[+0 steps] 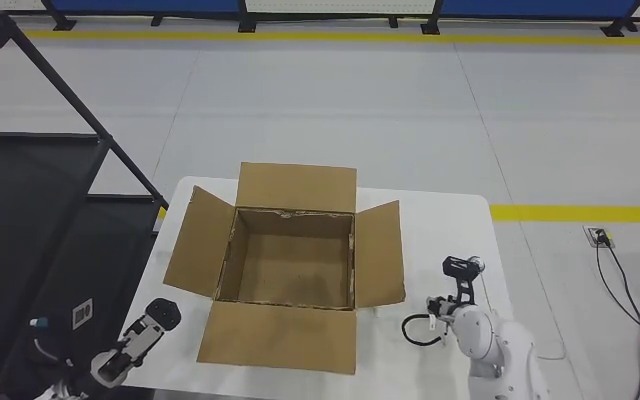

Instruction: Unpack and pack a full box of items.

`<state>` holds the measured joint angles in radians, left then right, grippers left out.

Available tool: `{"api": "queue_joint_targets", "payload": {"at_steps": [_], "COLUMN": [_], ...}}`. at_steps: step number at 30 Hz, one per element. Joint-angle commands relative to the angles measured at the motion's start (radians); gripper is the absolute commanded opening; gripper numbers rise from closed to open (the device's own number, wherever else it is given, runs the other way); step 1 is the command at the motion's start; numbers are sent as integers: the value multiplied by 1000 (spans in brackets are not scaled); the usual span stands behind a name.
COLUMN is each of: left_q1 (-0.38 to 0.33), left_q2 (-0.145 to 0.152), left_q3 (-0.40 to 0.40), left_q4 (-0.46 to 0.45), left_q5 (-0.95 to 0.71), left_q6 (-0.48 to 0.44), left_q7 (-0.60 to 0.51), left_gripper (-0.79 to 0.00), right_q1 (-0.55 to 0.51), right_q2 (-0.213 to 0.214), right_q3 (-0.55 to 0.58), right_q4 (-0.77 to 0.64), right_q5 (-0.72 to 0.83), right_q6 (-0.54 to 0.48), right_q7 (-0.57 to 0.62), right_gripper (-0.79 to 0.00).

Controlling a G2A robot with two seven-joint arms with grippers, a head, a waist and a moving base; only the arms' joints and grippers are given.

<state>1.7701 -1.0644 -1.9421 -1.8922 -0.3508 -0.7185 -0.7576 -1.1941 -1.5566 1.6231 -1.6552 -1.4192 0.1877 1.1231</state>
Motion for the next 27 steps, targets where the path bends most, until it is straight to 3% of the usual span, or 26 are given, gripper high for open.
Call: {"api": "queue_joint_targets", "payload": {"at_steps": [1,4,7,9,11,12,16,22,27], "left_q1": [3,6,11,14,16,18,23,26,34], "left_q2": [0,0,0,0,0,0,1,1,0], "left_q3": [2,6,5,4,2,2,1,5,2], "left_q4": [-1,-2,-3,-4,-4,-5,-7,-11,-14], "left_q5": [2,5,6,6,6,6,4,8,2], "left_q6": [-3,-6,-10,-12,-15,-16,-21,-27,-39], "left_q7": [2,4,5,6,8,8,9,14,21], "left_gripper": [0,0,0,0,0,0,0,0,0], "right_q1": [14,34,38,36,27,20,-51,-236,-305], "right_q2": [2,4,6,7,9,10,10,5,9], "right_q3": [-4,-10,-14,-17,-17,-17,-6,-1,11], "right_q4": [24,55,65,62,47,33,-102,-380,-463], "right_q5": [-6,-13,-8,-6,-5,-4,44,242,407], "right_q6": [6,16,17,19,26,28,44,-6,-112], "right_q7": [9,11,8,4,-5,-11,-83,-291,-339], "right_gripper": [-613,-422,-400,-286,-225,-145,0,0,0]}}
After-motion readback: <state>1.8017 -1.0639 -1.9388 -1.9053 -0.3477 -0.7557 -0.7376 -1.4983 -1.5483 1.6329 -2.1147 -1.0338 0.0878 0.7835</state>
